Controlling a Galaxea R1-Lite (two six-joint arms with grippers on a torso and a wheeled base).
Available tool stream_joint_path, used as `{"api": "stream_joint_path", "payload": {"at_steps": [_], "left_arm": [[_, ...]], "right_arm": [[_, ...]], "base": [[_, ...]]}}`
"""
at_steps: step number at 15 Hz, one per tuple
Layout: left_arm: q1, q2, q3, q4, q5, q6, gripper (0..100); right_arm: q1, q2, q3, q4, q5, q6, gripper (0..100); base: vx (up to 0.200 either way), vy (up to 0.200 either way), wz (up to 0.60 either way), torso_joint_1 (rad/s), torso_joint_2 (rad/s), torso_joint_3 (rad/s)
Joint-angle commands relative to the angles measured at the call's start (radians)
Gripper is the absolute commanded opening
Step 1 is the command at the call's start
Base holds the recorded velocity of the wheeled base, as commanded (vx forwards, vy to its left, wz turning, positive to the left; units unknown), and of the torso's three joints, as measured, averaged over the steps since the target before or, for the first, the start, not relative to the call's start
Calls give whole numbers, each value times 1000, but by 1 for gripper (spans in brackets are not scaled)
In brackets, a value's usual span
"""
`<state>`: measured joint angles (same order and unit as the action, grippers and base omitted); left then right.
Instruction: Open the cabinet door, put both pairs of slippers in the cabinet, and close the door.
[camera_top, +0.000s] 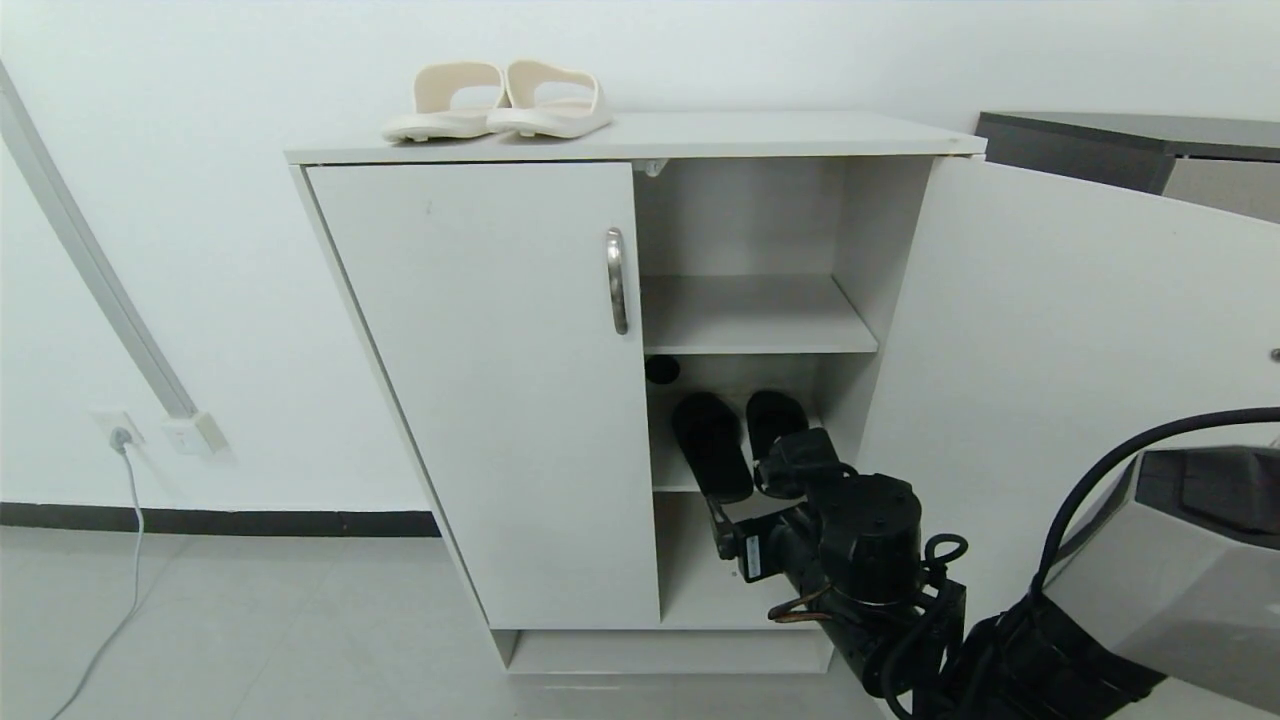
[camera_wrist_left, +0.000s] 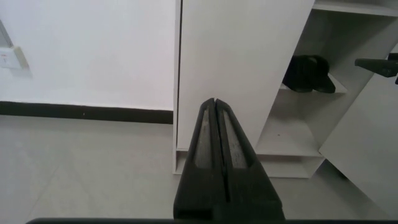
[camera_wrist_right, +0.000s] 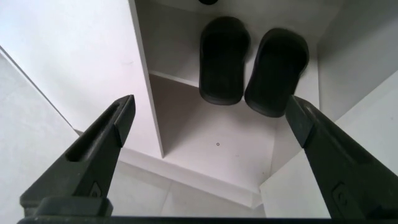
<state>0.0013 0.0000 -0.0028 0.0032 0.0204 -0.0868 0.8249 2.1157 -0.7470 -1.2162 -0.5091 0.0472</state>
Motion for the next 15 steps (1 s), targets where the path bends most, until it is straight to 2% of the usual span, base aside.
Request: {"api": "stream_joint_path", "payload": {"at_steps": [1, 15], "left_arm": [[0, 2, 0, 0, 0, -1, 0], [0, 2, 0, 0, -2, -1, 0]], "right_arm": [[0, 10, 0, 0, 0, 0, 100], [0, 10, 2, 0, 0, 0, 100]], "base": [[0, 0, 0, 0, 0, 0], [0, 200, 0, 2, 1, 5]]}}
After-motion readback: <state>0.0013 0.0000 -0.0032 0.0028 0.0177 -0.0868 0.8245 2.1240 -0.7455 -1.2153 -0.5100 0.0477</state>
